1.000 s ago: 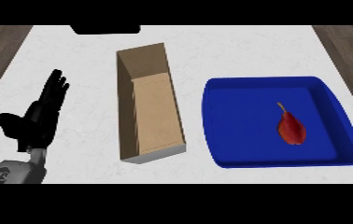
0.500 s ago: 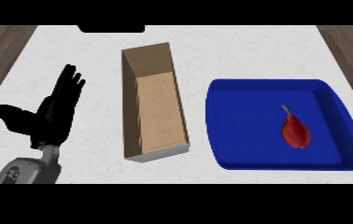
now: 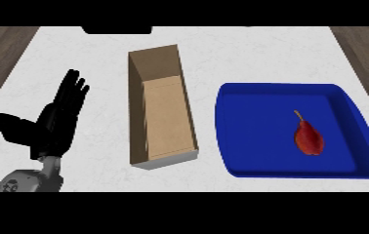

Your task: Pick the pear from the tray and place it in the cardboard box

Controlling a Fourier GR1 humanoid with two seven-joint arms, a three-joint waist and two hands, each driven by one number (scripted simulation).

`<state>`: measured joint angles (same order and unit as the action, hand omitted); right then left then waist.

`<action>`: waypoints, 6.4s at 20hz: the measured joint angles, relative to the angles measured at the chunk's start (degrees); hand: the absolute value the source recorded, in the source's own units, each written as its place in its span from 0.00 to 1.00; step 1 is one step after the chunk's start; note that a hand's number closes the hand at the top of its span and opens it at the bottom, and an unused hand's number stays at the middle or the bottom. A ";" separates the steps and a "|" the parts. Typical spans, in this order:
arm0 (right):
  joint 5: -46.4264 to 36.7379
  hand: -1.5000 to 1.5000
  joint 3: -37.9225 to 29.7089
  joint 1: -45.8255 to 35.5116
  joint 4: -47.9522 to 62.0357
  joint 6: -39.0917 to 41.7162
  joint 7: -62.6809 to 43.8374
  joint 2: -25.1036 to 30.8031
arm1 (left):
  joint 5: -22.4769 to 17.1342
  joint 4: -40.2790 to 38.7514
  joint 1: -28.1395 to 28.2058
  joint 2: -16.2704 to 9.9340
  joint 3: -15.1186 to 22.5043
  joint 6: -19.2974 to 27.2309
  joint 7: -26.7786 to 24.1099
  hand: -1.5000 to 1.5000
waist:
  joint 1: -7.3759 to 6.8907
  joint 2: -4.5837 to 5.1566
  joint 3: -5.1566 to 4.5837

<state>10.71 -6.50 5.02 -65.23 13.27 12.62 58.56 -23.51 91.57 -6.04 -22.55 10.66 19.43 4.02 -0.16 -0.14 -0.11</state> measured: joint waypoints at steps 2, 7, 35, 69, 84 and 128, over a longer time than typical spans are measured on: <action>0.92 0.00 0.31 -1.14 -3.02 2.07 -4.59 0.40 | 0.33 0.00 -0.46 0.10 -0.51 -0.08 0.57 0.50 | 0.10 0.02 0.00; 2.53 0.00 0.73 -3.22 -10.25 4.45 -12.99 -2.18 | 1.33 1.80 0.43 0.83 -1.42 -0.49 1.73 0.50 | 0.16 0.03 0.05; -14.64 0.00 -0.44 -8.75 -18.18 4.99 -30.42 -23.00 | 9.30 2.16 -0.08 8.37 -7.93 -6.46 5.96 0.50 | 0.23 0.12 0.11; -33.05 0.00 -2.82 -14.63 -4.62 5.89 -23.51 -35.09 | 15.54 3.32 -0.87 14.18 -13.94 -12.27 8.71 0.50 | 0.10 0.13 0.11; -37.33 1.00 -3.21 -16.73 0.95 4.26 -18.63 -36.54 | 16.89 3.87 -0.02 15.82 -14.69 -13.72 8.81 0.50 | 0.08 0.09 0.06; -70.25 1.00 45.56 -66.02 -8.46 -19.05 -76.24 -57.20 | 18.88 -1.09 -6.52 16.63 -11.76 -17.18 11.13 0.50 | -11.69 -0.02 -0.43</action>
<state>-59.53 39.06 -61.00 -73.69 -5.79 -63.62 1.35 -4.64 90.47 -12.56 -5.92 -1.10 2.25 15.15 -11.85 -0.16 -0.54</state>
